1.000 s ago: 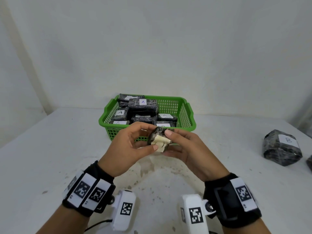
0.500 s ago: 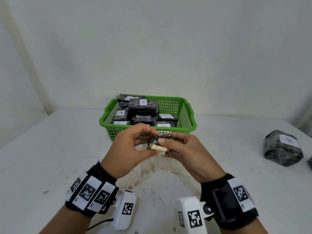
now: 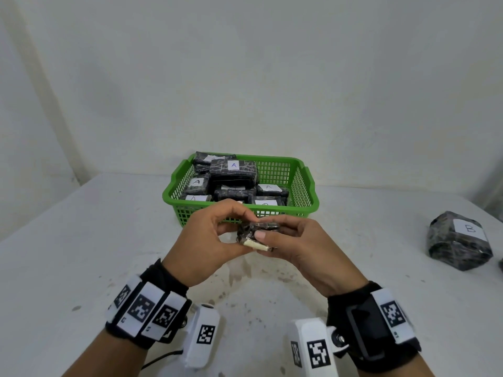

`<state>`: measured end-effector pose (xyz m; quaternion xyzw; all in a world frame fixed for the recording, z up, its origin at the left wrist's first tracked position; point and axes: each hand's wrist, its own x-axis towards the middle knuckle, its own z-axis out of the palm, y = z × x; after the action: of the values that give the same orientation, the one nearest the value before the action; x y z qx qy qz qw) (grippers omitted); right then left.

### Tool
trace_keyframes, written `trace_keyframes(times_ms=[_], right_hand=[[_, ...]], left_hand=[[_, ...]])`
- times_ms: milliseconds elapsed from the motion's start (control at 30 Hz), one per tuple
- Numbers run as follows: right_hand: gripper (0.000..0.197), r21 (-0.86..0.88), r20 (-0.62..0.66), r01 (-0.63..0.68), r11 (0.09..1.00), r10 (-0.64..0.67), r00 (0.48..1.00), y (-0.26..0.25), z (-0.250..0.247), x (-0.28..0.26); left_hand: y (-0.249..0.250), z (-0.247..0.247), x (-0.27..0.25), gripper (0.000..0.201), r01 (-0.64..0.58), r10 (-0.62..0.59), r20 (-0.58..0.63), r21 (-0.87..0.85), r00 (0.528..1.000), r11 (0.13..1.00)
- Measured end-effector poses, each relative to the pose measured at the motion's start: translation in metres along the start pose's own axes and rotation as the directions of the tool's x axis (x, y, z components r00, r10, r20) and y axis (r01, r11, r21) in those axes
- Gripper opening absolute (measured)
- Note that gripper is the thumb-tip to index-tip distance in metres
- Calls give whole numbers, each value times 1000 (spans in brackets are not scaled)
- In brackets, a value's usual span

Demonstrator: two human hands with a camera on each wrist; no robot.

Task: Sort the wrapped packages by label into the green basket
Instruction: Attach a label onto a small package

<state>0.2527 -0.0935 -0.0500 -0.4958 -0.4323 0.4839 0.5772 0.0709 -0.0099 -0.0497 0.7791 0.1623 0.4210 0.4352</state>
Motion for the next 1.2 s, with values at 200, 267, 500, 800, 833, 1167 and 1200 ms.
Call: trace_keyframes(times_ms=[200, 267, 500, 800, 833, 1167, 1200], right_hand=[[48, 17, 82, -105, 994, 103, 991, -9, 1, -5], [46, 50, 103, -146, 988, 141, 985, -13, 1, -7], [47, 52, 11, 43, 998, -44, 999, -7, -4, -2], [54, -40, -2, 131, 991, -131, 991, -6, -2, -5], [53, 28, 13, 90, 996, -90, 996, -6, -2, -5], [45, 81, 9, 99, 992, -100, 995, -4, 2, -3], [46, 78, 13, 104, 991, -106, 994, -4, 2, -3]], left_hand=[[1, -2, 1, 31, -31, 30, -23, -18, 999, 999], [2, 0, 0, 32, -35, 35, -16, -17, 999, 999], [0, -8, -1, 89, 145, -141, 84, -50, 986, 988], [8, -4, 0, 58, 116, -125, -29, -219, 992, 969], [8, -5, 1, 57, 96, -106, -37, -210, 994, 973], [7, 2, -2, 53, 16, -17, -4, -72, 1000, 997], [7, 1, -2, 52, 13, -14, -4, -69, 1000, 997]])
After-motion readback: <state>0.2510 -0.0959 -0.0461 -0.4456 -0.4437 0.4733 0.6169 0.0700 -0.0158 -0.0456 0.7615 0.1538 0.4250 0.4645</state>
